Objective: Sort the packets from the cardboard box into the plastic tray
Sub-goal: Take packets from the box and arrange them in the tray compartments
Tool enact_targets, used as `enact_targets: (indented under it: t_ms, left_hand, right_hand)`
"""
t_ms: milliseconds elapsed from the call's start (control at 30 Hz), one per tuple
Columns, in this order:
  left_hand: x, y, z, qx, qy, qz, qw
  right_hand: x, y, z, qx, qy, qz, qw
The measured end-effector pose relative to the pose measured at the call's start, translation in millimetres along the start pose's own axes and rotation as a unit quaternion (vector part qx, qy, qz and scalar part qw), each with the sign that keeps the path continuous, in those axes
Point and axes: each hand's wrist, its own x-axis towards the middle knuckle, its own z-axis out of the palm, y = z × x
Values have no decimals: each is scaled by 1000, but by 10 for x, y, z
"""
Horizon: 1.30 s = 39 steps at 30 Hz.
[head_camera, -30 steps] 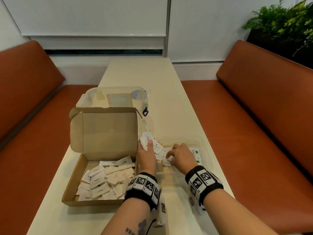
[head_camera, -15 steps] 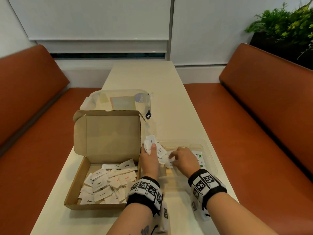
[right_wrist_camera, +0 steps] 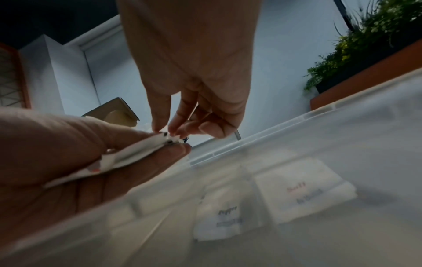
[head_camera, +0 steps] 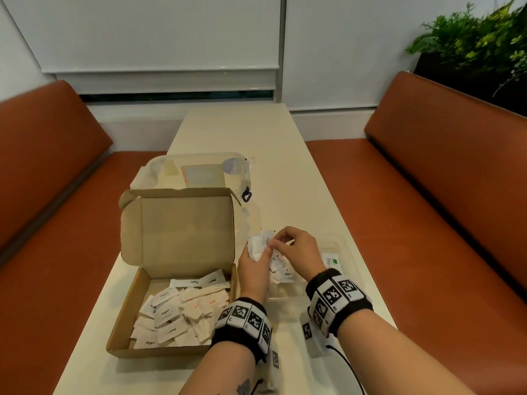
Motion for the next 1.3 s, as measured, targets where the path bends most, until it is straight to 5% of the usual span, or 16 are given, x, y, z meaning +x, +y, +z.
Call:
enact_targets:
  t_ms: [467, 833, 1033, 1233, 1300]
  left_hand:
    - [5, -13, 2, -70, -2, 0, 998]
    - [23, -30, 18, -46, 9, -10, 999]
    - [19, -24, 22, -49, -6, -21, 999]
    - [46, -66, 26, -46, 23, -27, 998]
    - [54, -77, 31, -62, 43, -20, 997]
  right_hand:
    - [85, 97, 37, 42, 46, 46, 997]
    - [65, 53, -61, 80, 11, 51, 995]
    - [69, 55, -73, 47, -26, 67, 996]
    - [70, 81, -137, 59, 42, 68, 995]
    - [87, 122, -204, -20, 34, 54, 998]
